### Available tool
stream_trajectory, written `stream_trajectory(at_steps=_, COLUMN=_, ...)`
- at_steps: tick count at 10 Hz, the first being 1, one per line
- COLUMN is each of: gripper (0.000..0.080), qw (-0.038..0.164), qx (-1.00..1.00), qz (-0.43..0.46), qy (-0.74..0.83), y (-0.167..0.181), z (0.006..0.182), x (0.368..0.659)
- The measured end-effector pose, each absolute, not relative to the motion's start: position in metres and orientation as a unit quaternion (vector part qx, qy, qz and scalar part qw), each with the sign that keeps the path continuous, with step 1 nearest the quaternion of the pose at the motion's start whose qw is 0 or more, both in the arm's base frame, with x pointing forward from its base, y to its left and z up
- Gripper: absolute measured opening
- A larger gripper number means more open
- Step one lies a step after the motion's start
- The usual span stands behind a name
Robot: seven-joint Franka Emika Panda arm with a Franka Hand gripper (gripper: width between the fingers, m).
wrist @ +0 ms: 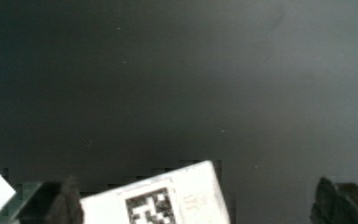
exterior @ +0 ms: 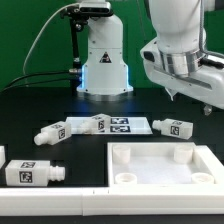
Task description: Assemble square table
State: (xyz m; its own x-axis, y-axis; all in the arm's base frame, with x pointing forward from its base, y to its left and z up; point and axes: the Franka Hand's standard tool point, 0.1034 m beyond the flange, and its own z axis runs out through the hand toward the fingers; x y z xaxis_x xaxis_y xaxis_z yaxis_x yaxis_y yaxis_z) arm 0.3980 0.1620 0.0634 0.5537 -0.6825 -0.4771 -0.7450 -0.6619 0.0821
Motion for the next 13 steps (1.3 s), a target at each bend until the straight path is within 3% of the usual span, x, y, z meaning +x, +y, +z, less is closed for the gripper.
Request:
stream_trajectory(at_steps=3, gripper=0.0649, qw=0.085, qx=-0.92, qz=0.236, qy=0.301, y=0.159, z=0.064, x=0.399)
stream_trajectory(at_steps=5, gripper=0.0649, qw=0.099, qx=-0.955, qz=0.233, qy=0.152, y=0.159, z=0.072, x=0.419)
stream_trajectory(at_steps=8, gripper=0.0649, qw=0.096, qx=-0.972, qz=0.214, qy=0.004, y=0.17, z=0.066, x=0.43)
stream_trajectory(at_steps=11, gripper=0.0649, qw=0.112, qx=-0.968, qz=0.206, qy=-0.094, y=0.164, z=0.064, x=0.429)
stream_trajectory(at_steps=13, gripper=0.0649, qw=0.071, qx=-0.949, qz=0.202, qy=-0.229, y=0.17, z=0.06, x=0.429)
